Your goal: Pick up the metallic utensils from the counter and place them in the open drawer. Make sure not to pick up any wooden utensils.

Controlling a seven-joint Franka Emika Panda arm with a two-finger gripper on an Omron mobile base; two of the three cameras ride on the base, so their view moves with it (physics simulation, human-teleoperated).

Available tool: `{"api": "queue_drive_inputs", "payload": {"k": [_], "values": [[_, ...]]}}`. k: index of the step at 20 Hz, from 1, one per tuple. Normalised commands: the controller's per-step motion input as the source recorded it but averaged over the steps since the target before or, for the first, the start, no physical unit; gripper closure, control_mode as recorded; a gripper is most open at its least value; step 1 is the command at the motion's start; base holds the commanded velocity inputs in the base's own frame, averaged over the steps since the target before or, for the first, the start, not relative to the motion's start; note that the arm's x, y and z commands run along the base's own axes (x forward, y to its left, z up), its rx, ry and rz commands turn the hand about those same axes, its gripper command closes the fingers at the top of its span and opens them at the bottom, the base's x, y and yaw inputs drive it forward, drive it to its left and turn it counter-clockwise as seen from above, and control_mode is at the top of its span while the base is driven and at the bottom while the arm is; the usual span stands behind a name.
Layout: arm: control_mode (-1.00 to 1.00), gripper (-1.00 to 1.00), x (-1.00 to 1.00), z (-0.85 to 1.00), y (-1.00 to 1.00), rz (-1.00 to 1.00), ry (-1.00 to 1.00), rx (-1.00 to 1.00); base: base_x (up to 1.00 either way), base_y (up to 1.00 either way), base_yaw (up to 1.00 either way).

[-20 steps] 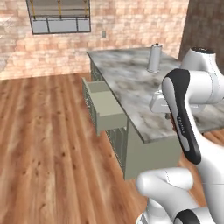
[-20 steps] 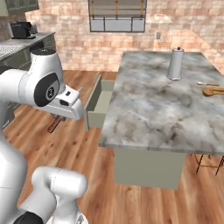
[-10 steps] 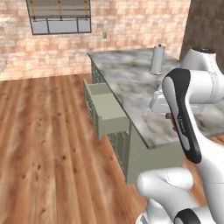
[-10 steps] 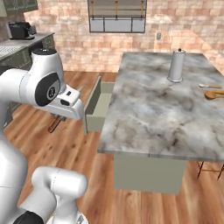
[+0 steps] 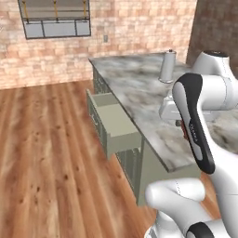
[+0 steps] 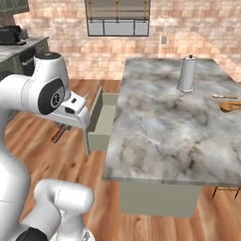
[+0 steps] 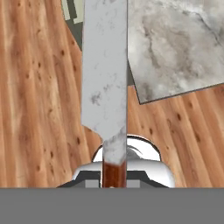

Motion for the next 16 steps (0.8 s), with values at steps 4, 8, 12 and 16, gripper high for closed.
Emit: {"api": "queue_drive_inputs", "payload": {"k": [4, 8, 12, 16], "values": [[1.0, 1.0, 0.0, 0.0, 0.0, 0.0, 0.0, 0.0, 0.37, 0.44, -0.21], [1.0, 1.0, 0.0, 0.0, 0.0, 0.0, 0.0, 0.0, 0.41, 0.52, -0.12], [1.0, 1.0, 0.0, 0.0, 0.0, 0.0, 0.0, 0.0, 0.5, 0.39, 0.0], [1.0, 1.0, 0.0, 0.0, 0.0, 0.0, 0.0, 0.0, 0.6, 0.34, 0.0]]}}
